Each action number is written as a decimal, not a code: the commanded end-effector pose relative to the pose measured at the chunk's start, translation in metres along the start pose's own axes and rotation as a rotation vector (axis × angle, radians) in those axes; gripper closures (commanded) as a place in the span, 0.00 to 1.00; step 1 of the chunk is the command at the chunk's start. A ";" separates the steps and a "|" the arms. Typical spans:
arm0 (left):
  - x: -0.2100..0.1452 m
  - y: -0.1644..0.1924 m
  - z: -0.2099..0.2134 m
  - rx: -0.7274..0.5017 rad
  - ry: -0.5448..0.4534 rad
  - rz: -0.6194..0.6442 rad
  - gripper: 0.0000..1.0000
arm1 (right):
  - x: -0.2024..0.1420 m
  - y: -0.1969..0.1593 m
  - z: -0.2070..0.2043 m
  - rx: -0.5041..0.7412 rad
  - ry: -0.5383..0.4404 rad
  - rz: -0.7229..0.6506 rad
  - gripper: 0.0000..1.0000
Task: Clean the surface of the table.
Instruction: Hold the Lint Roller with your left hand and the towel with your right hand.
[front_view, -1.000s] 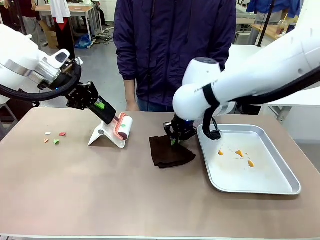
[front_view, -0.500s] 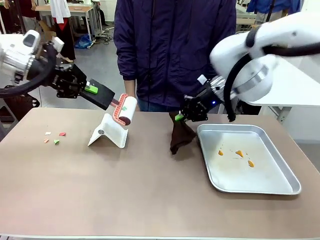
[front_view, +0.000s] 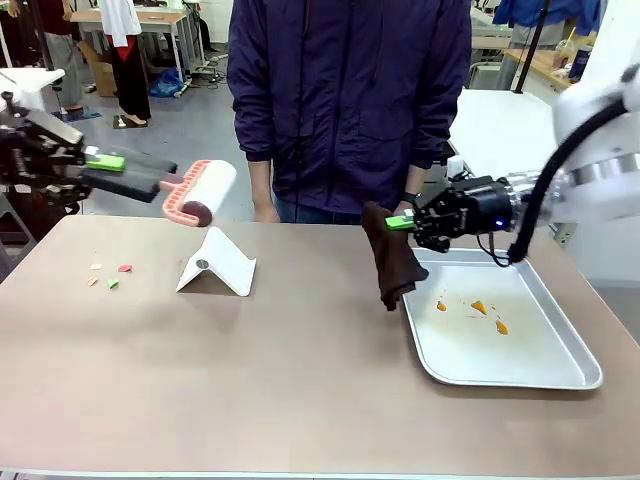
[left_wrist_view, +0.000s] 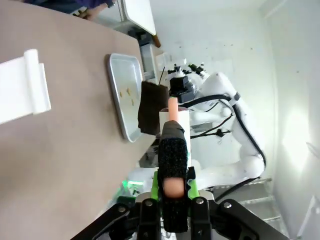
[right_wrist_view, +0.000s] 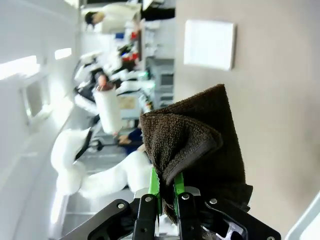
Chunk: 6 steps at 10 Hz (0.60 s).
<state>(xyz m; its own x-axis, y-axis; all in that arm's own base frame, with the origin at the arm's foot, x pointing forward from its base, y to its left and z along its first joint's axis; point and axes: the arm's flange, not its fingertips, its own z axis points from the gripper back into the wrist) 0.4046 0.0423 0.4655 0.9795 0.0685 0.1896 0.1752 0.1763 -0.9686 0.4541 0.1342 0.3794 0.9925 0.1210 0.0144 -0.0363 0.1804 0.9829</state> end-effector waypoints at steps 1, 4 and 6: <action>-0.011 0.006 0.030 -0.047 -0.066 0.078 0.96 | -0.041 0.019 0.016 0.081 -0.023 -0.059 1.00; -0.047 0.055 0.102 -0.010 -0.132 0.096 0.96 | -0.096 0.012 0.079 0.128 -0.214 -0.105 1.00; -0.077 0.101 0.172 0.026 -0.065 -0.095 0.96 | -0.122 -0.015 0.143 0.160 -0.337 -0.120 1.00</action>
<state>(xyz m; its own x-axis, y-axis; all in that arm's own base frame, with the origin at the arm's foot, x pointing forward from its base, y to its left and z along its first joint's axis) 0.3328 0.1913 0.3968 0.9663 0.1900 0.1738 0.1332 0.2088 -0.9688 0.3653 0.0016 0.3916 0.9839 -0.1682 -0.0611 0.0721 0.0599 0.9956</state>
